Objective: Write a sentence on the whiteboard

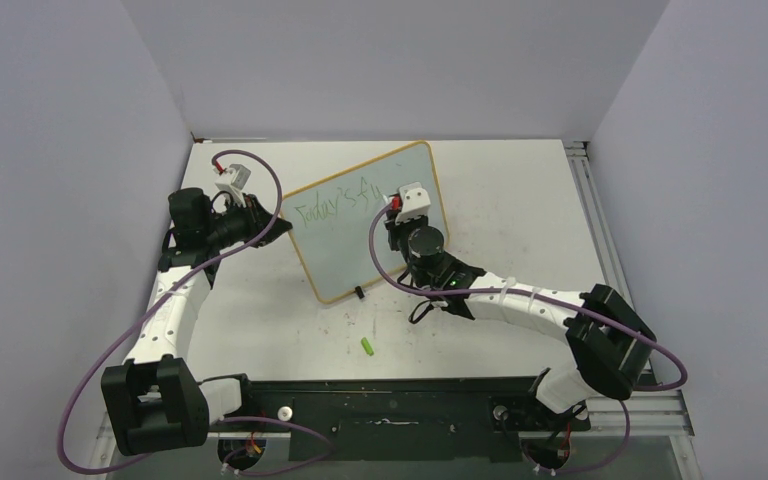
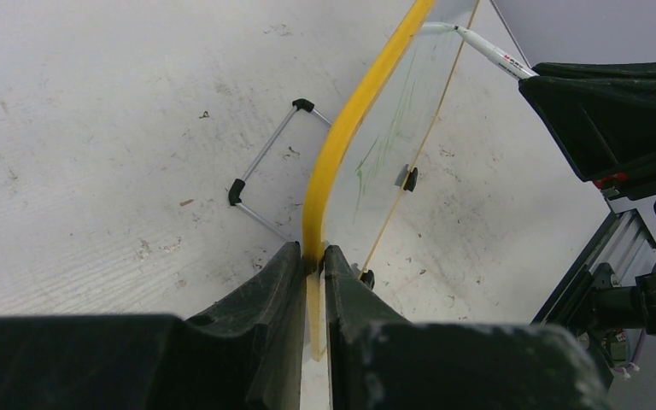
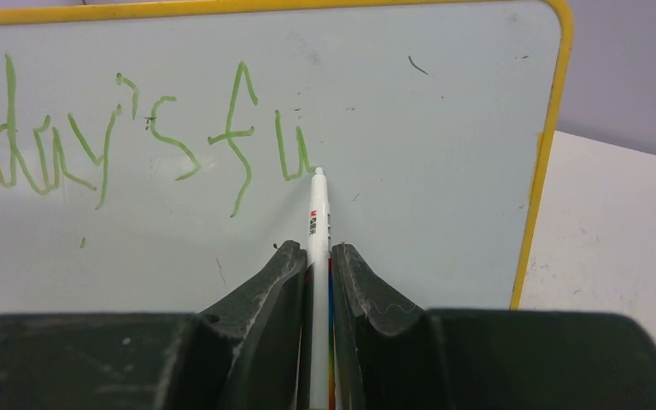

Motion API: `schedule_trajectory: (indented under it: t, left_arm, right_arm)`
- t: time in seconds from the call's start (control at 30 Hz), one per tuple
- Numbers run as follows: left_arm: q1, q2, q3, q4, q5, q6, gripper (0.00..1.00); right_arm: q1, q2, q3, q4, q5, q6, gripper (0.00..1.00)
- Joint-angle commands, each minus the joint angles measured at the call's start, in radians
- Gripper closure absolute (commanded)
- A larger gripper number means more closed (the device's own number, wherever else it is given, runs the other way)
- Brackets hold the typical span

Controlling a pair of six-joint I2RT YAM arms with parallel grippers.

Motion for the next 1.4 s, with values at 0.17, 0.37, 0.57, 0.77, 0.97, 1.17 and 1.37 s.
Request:
schedule_trajectory:
  t: [0.17, 0.37, 0.57, 0.77, 0.97, 1.17, 1.37]
  left_arm:
    - [-0.004, -0.015, 0.026, 0.016, -0.004, 0.008, 1.0]
    - [-0.004, -0.017, 0.028, 0.016, -0.005, 0.007, 1.0]
    - [-0.002, -0.016, 0.028, 0.016, -0.005, 0.007, 1.0]
    - [0.0, -0.015, 0.029, 0.016, -0.003, 0.007, 1.0]
    - [0.004, -0.015, 0.028, 0.018, 0.002, 0.004, 1.0]
    - [0.004, -0.016, 0.028, 0.02, 0.003, 0.003, 1.0]
    - [0.003, -0.017, 0.027, 0.022, 0.003, 0.003, 1.0]
  right_arm:
    - [-0.008, -0.083, 0.026, 0.028, 0.019, -0.023, 0.95]
    - [-0.015, -0.054, 0.067, 0.047, 0.003, -0.049, 0.95]
    - [-0.024, -0.015, 0.111, 0.064, -0.011, -0.086, 0.95]
    - [-0.034, 0.013, 0.141, 0.06, -0.037, -0.085, 0.95]
    - [-0.036, 0.026, 0.138, 0.056, -0.048, -0.076, 0.95]
    - [-0.042, 0.036, 0.139, 0.042, -0.055, -0.07, 0.95]
    - [-0.043, 0.021, 0.108, 0.023, -0.051, -0.058, 0.95]
